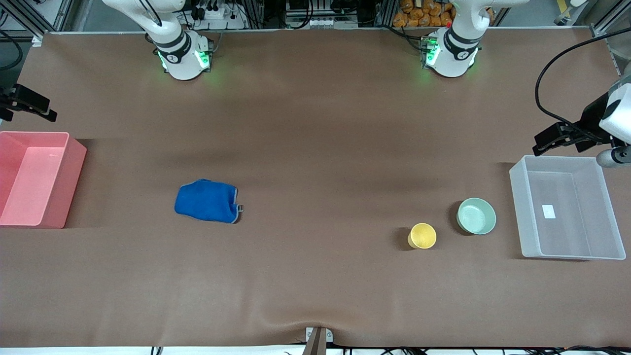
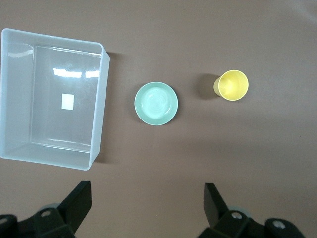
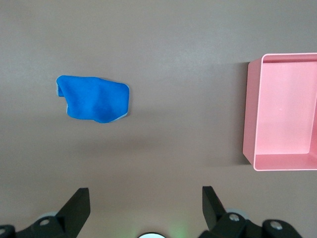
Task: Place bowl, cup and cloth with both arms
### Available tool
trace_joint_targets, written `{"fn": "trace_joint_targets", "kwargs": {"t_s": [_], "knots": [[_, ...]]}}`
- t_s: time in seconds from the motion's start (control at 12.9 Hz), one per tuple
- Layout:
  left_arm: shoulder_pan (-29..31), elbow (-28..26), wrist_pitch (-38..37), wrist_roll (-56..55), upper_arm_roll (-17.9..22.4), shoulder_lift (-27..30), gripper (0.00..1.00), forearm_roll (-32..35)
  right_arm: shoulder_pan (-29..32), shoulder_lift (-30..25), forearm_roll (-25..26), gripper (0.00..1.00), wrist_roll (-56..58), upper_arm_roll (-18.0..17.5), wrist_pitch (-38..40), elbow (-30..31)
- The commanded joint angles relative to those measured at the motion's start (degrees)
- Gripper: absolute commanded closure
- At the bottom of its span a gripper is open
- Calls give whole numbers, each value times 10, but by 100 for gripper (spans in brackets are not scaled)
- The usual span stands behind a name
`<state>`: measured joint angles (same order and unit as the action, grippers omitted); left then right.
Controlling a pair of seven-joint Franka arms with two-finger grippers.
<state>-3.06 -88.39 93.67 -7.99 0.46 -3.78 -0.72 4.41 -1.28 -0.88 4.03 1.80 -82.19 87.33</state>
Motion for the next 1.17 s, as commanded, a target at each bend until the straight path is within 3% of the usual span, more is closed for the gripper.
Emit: {"fn": "trace_joint_targets", "kwargs": {"t_s": [0.0,0.62,1.09], "knots": [[0,10,-11,0,2,1,0,-11,4,-6,2,0,1,-5,11,1],[-1,7,-11,-2,1,-19,0,-11,9,-2,3,0,4,-2,44,11],[-14,13,55,-12,-1,-101,0,-11,16,15,3,0,6,-3,53,36]]}}
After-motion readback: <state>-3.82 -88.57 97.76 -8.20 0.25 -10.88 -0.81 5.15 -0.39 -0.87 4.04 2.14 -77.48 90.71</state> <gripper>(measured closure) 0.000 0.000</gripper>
